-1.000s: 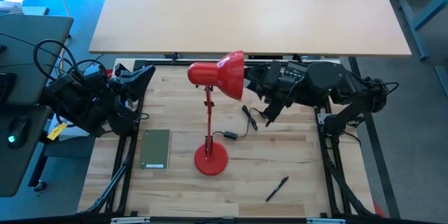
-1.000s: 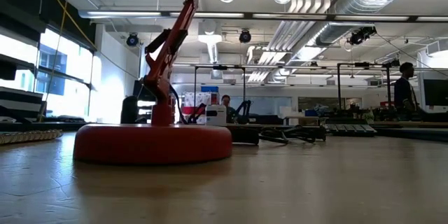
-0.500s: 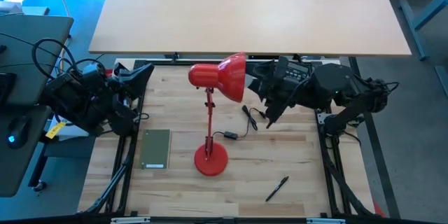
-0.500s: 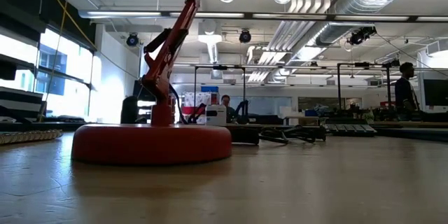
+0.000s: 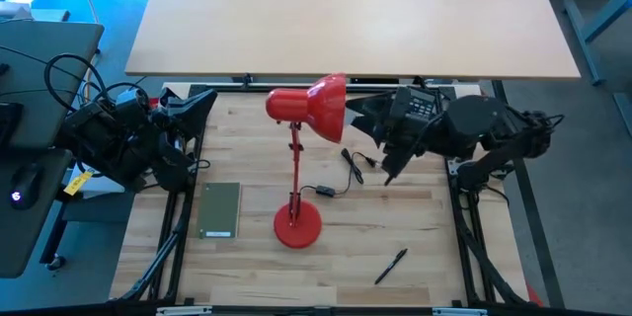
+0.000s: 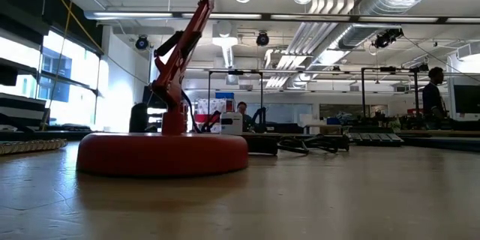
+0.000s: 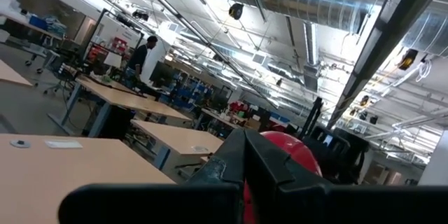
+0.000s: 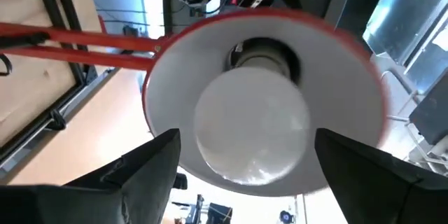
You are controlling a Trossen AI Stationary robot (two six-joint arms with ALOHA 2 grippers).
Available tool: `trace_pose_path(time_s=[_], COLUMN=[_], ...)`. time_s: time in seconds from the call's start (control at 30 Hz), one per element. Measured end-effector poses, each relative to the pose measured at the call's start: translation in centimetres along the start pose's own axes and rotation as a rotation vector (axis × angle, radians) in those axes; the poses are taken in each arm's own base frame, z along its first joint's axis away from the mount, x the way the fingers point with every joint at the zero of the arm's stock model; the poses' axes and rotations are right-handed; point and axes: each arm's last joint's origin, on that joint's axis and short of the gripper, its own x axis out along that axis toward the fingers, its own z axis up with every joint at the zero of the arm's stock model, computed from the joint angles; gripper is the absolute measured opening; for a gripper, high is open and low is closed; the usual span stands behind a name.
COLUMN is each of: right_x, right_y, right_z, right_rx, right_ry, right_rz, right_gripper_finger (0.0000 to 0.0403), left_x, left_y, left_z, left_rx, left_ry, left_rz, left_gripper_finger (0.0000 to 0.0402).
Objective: Screw lightbulb
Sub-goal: Insert the white lightbulb into the red lamp
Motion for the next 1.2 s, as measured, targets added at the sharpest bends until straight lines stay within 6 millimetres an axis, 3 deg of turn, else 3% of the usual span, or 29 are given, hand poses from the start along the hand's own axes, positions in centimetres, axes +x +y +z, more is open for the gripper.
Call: trace_pose_path(time_s=[0.4,0.5,0.67,0.8,1.0,1.2], right_x=[-2.8,-3.9,-5.6,-6.0,-5.9,-4.7], right_y=[-1.3,-1.4,-1.5,-1.7,-2.4,-1.9], right_z=[-1.9,-2.8,-4.3,-4.6,-4.2,-3.7], right_rx=[0.360,0.604,1.332,1.782,2.149,2.309], right_ry=[-0.053,-0.066,-0.136,-0.257,-0.351,-0.272], right_rz=[-0.046,-0.028,0.059,0.216,0.316,0.317], right_gripper_finger=[0.0323,0.0323,0.0323,0.0323,0.0323,0.0323], left_x=[0.0,0.0,0.0,0.1,0.1,0.1], left_y=[0.0,0.0,0.0,0.0,0.1,0.0], left_z=[0.0,0.0,0.0,0.0,0.0,0.0], left_rx=[0.008,0.009,0.010,0.011,0.011,0.009], left_ry=[0.000,0.001,0.000,-0.001,-0.002,-0.002], left_rz=[0.002,0.002,0.002,0.005,0.005,0.004], left_gripper_finger=[0.0000,0.0000,0.0000,0.0000,0.0000,0.0000])
